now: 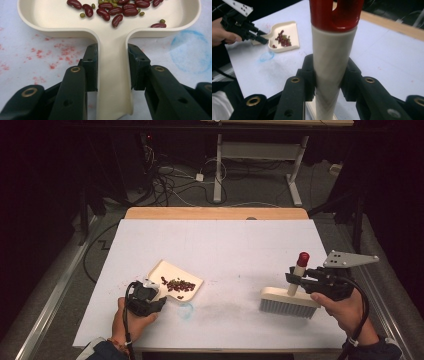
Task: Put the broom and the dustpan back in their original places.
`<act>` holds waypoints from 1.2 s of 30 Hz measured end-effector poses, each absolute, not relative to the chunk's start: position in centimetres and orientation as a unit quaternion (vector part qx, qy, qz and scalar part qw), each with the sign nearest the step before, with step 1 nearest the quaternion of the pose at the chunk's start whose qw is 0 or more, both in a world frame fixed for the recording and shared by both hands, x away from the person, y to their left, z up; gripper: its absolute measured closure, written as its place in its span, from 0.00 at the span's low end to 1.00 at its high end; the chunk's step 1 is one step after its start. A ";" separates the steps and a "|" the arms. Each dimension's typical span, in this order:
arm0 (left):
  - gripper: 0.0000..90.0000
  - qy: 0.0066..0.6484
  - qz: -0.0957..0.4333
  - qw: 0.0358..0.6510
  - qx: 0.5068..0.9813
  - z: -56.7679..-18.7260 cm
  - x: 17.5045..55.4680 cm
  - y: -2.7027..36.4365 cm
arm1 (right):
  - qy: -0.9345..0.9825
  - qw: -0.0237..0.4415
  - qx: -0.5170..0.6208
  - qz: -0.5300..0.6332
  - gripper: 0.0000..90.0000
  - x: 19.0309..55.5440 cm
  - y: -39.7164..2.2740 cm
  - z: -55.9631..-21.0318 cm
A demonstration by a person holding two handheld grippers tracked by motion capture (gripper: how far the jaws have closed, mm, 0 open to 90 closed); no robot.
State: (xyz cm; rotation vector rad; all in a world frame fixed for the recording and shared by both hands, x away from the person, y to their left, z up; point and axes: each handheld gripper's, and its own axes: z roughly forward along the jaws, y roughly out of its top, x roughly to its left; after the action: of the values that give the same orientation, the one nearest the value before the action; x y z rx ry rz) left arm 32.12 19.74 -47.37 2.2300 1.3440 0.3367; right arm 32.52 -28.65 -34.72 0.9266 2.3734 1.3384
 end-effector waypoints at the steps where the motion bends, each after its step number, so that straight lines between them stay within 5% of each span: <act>1: 0.70 0.498 0.125 0.255 0.820 -47.4 32.2 19.8 | 0.817 0.129 0.322 0.461 0.77 32.8 -28.6 -34.9; 23: 0.69 0.563 0.149 0.260 0.770 -47.7 33.4 20.3 | 0.816 0.107 0.358 0.441 0.74 40.7 -26.7 -37.4; 36: 0.52 0.553 0.126 0.280 0.774 -47.7 32.1 19.0 | 0.808 0.133 0.438 0.370 0.67 45.6 -25.8 -40.5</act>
State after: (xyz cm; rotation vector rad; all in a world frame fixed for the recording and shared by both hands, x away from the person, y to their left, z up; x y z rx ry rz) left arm 32.07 19.00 -47.74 2.0769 1.4837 0.3381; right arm 45.62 -25.76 -40.51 1.2704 2.3437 1.0742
